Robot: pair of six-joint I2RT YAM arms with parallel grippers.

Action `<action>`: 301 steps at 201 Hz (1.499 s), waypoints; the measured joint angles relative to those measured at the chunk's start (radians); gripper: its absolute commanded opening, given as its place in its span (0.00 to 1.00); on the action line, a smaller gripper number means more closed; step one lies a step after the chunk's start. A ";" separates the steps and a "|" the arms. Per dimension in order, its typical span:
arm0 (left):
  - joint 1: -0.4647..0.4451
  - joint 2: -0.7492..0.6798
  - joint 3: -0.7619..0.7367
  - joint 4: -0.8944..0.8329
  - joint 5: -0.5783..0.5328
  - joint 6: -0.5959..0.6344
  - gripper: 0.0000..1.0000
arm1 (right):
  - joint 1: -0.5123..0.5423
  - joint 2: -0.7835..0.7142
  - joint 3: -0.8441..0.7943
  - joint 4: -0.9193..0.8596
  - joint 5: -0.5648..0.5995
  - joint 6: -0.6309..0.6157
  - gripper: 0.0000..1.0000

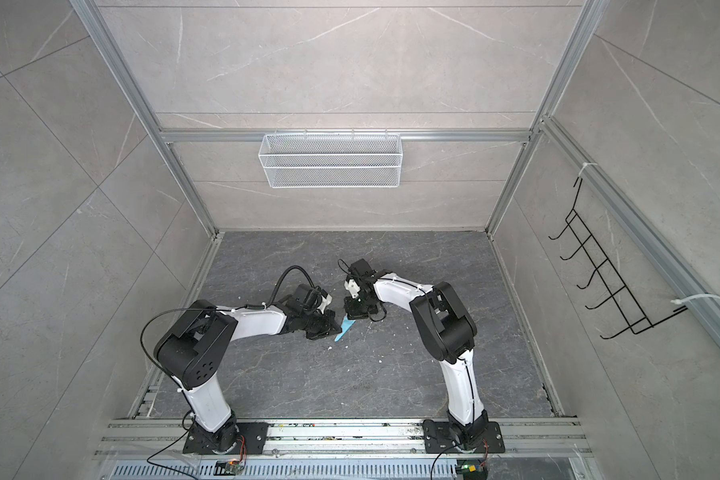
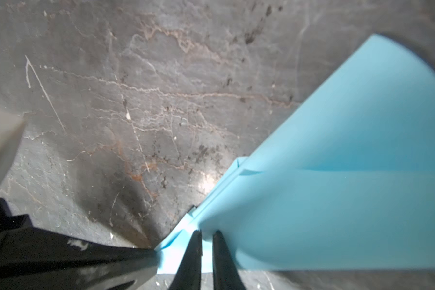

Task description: Fold a paper plane with a square sheet of paper (pick it up from the middle)

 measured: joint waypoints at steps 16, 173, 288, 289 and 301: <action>0.000 -0.004 0.002 0.002 0.007 -0.003 0.03 | 0.000 0.001 0.000 0.000 -0.003 0.000 0.15; -0.031 0.072 0.059 0.064 -0.024 -0.052 0.00 | -0.021 -0.005 -0.016 0.023 -0.052 0.023 0.16; -0.035 0.059 0.048 0.059 -0.051 -0.041 0.00 | -0.039 -0.092 -0.047 -0.021 -0.066 -0.173 0.13; -0.035 0.058 0.047 0.058 -0.052 -0.041 0.00 | -0.039 -0.091 -0.047 -0.022 -0.066 -0.174 0.12; -0.035 0.053 0.047 0.050 -0.057 -0.039 0.00 | -0.039 -0.079 -0.040 -0.034 -0.061 -0.185 0.12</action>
